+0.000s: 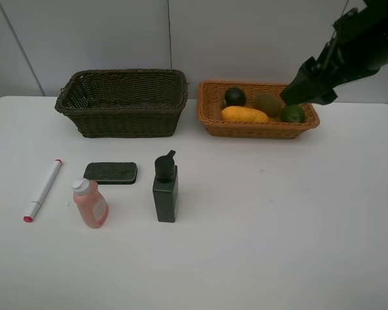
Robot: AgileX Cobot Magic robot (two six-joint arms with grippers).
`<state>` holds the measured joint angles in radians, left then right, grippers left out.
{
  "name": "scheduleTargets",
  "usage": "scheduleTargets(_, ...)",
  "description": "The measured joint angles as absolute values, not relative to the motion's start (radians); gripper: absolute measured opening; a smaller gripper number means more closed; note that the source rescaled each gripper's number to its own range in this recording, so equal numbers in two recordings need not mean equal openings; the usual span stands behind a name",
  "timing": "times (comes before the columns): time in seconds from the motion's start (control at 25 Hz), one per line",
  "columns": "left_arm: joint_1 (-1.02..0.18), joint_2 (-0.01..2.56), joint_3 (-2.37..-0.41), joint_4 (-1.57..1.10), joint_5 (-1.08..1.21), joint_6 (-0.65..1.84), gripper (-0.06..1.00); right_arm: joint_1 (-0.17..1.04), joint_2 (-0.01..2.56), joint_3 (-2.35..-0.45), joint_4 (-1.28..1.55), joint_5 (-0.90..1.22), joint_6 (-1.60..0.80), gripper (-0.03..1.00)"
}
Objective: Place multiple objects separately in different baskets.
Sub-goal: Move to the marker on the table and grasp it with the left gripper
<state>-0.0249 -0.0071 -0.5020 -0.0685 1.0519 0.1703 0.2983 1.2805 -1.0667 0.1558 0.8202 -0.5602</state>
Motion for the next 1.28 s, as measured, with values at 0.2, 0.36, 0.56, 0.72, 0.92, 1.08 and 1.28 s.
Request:
scheduleTargets(0.2, -0.025, -0.007, -0.502, -0.069, 1.052, 0.17, 1.0, 0.298, 1.186, -1.058, 0.18, 0.951, -0.562, 1.0)
scheduleTargets(0.36, -0.025, -0.007, -0.502, -0.069, 1.052, 0.17, 1.0, 0.298, 1.09, -1.011, 0.189, 1.019, -0.555, 1.0)
scheduleTargets(0.56, -0.025, -0.007, -0.502, -0.069, 1.052, 0.17, 1.0, 0.298, 0.913, -0.908, 0.188, 1.049, -0.519, 1.0)
scheduleTargets(0.72, -0.025, -0.007, -0.502, -0.069, 1.052, 0.17, 1.0, 0.298, 0.759, -0.837, 0.16, 1.063, -0.444, 1.0)
scheduleTargets(0.92, -0.025, -0.007, -0.502, -0.069, 1.052, 0.17, 1.0, 0.298, 0.534, -0.77, -0.047, 1.113, -0.241, 1.0)
scheduleTargets(1.08, -0.025, -0.007, -0.502, -0.069, 1.052, 0.17, 1.0, 0.298, 0.369, -0.723, -0.107, 1.123, -0.118, 1.0)
scheduleTargets(1.28, -0.025, -0.007, -0.502, -0.069, 1.052, 0.17, 1.0, 0.298, 0.187, -0.622, -0.115, 1.099, 0.01, 1.0)
